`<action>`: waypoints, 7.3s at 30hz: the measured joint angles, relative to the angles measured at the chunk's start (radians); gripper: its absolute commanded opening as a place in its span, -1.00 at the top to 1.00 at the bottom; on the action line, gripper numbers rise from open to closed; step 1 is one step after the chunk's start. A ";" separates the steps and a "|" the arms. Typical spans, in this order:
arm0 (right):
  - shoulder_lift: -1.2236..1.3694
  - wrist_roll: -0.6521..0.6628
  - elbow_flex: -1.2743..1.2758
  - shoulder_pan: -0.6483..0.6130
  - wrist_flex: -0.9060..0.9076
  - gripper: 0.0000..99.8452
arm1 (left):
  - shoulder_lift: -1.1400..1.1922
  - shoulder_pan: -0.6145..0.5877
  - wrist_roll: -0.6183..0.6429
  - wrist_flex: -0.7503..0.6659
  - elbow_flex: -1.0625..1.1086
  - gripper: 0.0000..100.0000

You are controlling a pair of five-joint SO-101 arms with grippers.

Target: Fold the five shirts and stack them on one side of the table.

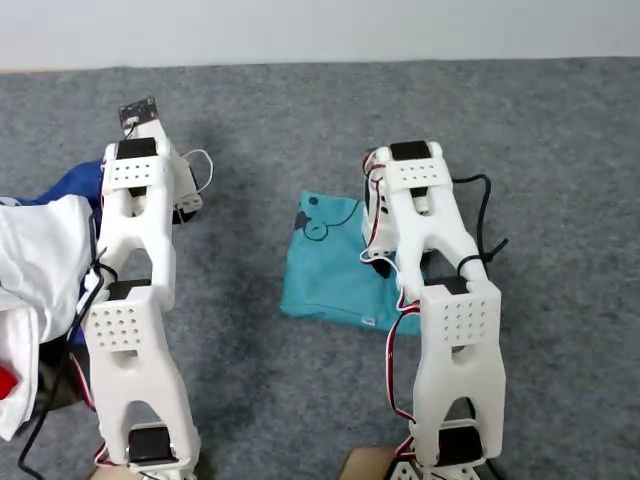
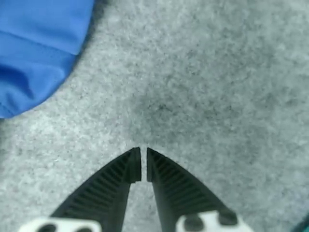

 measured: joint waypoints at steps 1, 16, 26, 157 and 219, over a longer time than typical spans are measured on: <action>0.000 0.021 -0.002 0.002 0.003 0.98 | 0.000 0.000 0.000 0.000 0.000 0.94; -0.110 0.388 -0.106 0.020 -0.017 0.98 | 0.000 0.000 0.000 0.000 0.000 0.94; 0.058 0.769 -0.407 0.055 -0.227 0.98 | 0.000 0.011 -0.006 0.000 0.000 0.94; -0.078 0.307 -0.310 0.905 0.058 0.98 | 0.000 0.028 -0.037 -0.018 0.000 0.94; -0.509 0.345 0.569 0.526 -0.101 0.98 | 0.000 0.040 -0.071 -0.018 0.000 0.94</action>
